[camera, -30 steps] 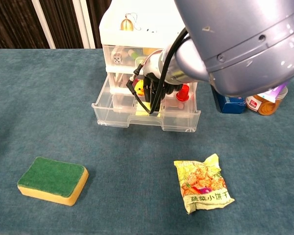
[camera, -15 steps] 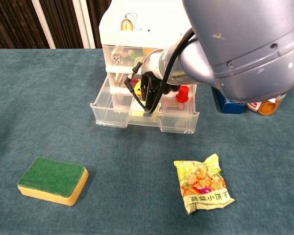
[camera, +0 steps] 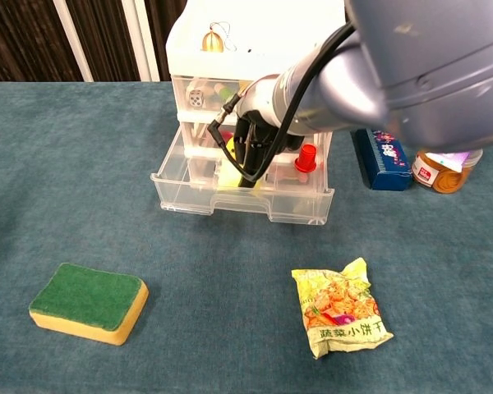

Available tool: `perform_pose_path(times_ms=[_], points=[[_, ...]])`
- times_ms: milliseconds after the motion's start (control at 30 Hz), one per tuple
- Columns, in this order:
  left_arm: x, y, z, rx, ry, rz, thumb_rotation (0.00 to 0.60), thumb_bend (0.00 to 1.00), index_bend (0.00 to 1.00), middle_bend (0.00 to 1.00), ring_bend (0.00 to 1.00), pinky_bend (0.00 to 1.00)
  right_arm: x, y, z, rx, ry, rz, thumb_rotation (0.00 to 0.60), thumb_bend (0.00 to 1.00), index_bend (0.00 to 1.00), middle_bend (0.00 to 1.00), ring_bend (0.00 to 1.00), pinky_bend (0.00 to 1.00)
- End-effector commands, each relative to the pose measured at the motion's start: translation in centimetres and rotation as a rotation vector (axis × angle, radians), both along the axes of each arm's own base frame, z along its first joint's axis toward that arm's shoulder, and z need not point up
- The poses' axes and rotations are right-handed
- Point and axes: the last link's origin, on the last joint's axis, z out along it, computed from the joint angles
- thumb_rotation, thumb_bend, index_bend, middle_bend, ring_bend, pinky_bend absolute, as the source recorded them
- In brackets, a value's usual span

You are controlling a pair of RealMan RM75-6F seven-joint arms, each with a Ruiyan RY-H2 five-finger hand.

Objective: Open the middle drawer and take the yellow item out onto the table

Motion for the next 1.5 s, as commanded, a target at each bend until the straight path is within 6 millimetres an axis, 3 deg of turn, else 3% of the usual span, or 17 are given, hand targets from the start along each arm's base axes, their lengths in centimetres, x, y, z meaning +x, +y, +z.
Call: perform_pose_path(times_ms=[33, 200, 500, 667, 900, 1167, 1333, 1500], points=[[0.0, 0.0, 0.0, -0.001, 0.001, 0.002, 0.6, 0.4, 0.03, 0.0, 0.0, 0.0, 0.1, 0.1, 0.6, -0.003, -0.025, 0.004, 0.6, 0.54, 0.62, 1.0, 1.0, 1.0], [0.0, 0.0, 0.0, 0.0, 0.001, 0.001, 0.6, 0.4, 0.03, 0.0, 0.0, 0.0, 0.4, 0.2, 2.2, -0.015, -0.099, 0.005, 0.6, 0.54, 0.62, 1.0, 1.0, 1.0], [0.0, 0.0, 0.0, -0.001, 0.006, 0.002, 0.6, 0.4, 0.03, 0.0, 0.0, 0.0, -0.3, 0.7, 8.3, -0.074, -0.232, 0.015, 0.6, 0.54, 0.62, 1.0, 1.0, 1.0], [0.0, 0.0, 0.0, -0.002, 0.008, 0.001, 0.6, 0.4, 0.03, 0.0, 0.0, 0.0, -2.1, 1.4, 11.3, -0.108, -0.242, 0.011, 0.6, 0.55, 0.62, 1.0, 1.0, 1.0], [0.2, 0.0, -0.1, -0.002, 0.013, -0.003, 0.6, 0.4, 0.03, 0.0, 0.0, 0.0, -5.8, 2.4, 13.7, -0.125, -0.196, -0.024, 0.6, 0.55, 0.62, 1.0, 1.0, 1.0], [0.2, -0.1, -0.1, -0.003, 0.017, -0.002, 0.6, 0.4, 0.03, 0.0, 0.0, 0.0, -12.3, 3.8, 13.5, -0.088, -0.092, -0.108, 0.6, 0.52, 0.62, 1.0, 1.0, 1.0], [0.2, 0.0, -0.1, -0.005, 0.019, -0.002, 0.6, 0.4, 0.03, 0.0, 0.0, 0.0, -16.5, 3.4, 11.2, -0.067, -0.003, -0.176, 0.6, 0.5, 0.62, 1.0, 1.0, 1.0], [0.2, 0.0, -0.1, -0.004, 0.02, 0.001, 0.6, 0.4, 0.03, 0.0, 0.0, 0.0, -18.4, 2.4, 8.3, -0.038, 0.005, -0.232, 0.6, 0.5, 0.62, 1.0, 1.0, 1.0]])
